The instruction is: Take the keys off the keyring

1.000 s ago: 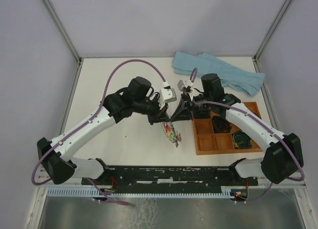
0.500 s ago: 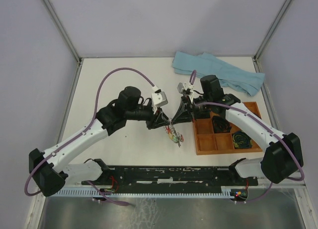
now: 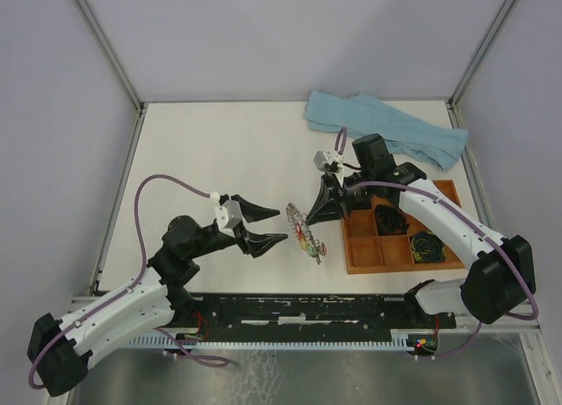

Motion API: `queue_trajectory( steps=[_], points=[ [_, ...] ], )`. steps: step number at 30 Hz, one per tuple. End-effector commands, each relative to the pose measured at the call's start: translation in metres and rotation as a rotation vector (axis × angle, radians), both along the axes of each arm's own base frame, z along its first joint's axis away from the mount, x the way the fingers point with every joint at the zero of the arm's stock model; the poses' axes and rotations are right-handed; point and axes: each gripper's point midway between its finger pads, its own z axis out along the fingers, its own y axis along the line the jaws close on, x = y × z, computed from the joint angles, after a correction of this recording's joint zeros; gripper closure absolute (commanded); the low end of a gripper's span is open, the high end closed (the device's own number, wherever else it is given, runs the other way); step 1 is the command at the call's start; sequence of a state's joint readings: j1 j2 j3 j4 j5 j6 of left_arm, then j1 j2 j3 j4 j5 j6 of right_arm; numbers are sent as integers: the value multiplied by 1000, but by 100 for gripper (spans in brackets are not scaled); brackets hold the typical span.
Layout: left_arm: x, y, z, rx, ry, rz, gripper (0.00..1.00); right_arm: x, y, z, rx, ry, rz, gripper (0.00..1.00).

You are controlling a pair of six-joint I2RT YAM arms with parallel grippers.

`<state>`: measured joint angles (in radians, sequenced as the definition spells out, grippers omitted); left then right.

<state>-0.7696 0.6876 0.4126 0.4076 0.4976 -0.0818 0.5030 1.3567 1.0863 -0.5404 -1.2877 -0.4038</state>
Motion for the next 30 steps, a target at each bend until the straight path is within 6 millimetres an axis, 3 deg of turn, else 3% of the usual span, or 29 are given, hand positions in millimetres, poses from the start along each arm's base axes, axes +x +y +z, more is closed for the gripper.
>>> queue_trajectory(
  steps=[1,13,22,30],
  points=[
    [-2,13,34,-215,-72,47,32,-4,1,23,74,-73,62,99],
    [-8,11,4,-257,-8,20,43,-4,-3,20,72,-88,63,99],
    [-3,-9,-11,-183,-64,39,60,-4,-5,18,71,-93,70,99],
    [2,-23,-22,-129,-85,58,62,-5,-5,18,73,-94,73,99]
  ],
)
